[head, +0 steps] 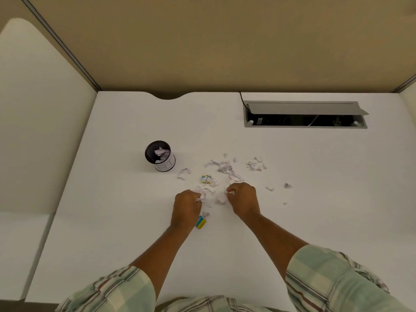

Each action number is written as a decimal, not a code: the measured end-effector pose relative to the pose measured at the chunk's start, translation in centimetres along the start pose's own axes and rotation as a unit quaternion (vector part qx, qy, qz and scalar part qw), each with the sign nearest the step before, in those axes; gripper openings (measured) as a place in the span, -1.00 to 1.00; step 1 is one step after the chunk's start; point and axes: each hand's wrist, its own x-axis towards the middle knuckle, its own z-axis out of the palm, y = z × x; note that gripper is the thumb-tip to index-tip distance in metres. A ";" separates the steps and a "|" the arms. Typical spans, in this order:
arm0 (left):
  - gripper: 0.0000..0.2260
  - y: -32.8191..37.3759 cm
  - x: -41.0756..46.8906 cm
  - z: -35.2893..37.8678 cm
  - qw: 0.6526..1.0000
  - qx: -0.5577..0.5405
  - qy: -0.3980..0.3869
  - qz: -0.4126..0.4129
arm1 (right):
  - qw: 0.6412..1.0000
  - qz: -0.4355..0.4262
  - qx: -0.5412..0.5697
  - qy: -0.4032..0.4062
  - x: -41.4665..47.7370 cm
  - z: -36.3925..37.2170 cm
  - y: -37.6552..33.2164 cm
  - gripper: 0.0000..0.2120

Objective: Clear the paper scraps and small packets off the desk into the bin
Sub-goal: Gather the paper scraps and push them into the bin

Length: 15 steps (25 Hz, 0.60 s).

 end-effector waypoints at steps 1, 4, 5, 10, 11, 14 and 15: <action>-0.83 -0.1 0.1 -0.8 1.000 -0.014 0.007 0.009 | 0.998 0.027 0.057 0.015 0.0 -0.2 -0.4 -0.87; -0.69 -0.7 0.9 -3.3 0.997 -0.058 0.032 0.030 | 0.980 0.073 0.181 0.042 0.3 -0.8 -2.6 -0.93; -0.68 -0.8 1.2 -4.2 0.996 -0.068 0.045 0.034 | 0.976 0.074 0.201 0.045 0.4 -0.8 -3.6 -0.92; -0.67 -1.8 3.5 -9.0 0.988 -0.104 0.113 0.021 | 0.972 0.015 0.230 0.040 1.8 0.0 -10.7 -0.90; -0.73 -2.2 4.1 -10.1 0.987 -0.104 0.125 0.013 | 0.974 -0.005 0.222 0.036 2.2 0.4 -12.3 -0.91; -0.94 -3.7 6.5 -13.2 0.983 -0.098 0.153 -0.018 | 0.982 -0.080 0.168 0.015 4.1 1.9 -17.4 -0.91; -0.90 -4.3 7.2 -14.0 0.982 -0.099 0.159 -0.023 | 0.984 -0.103 0.144 0.010 4.7 2.5 -18.9 -0.91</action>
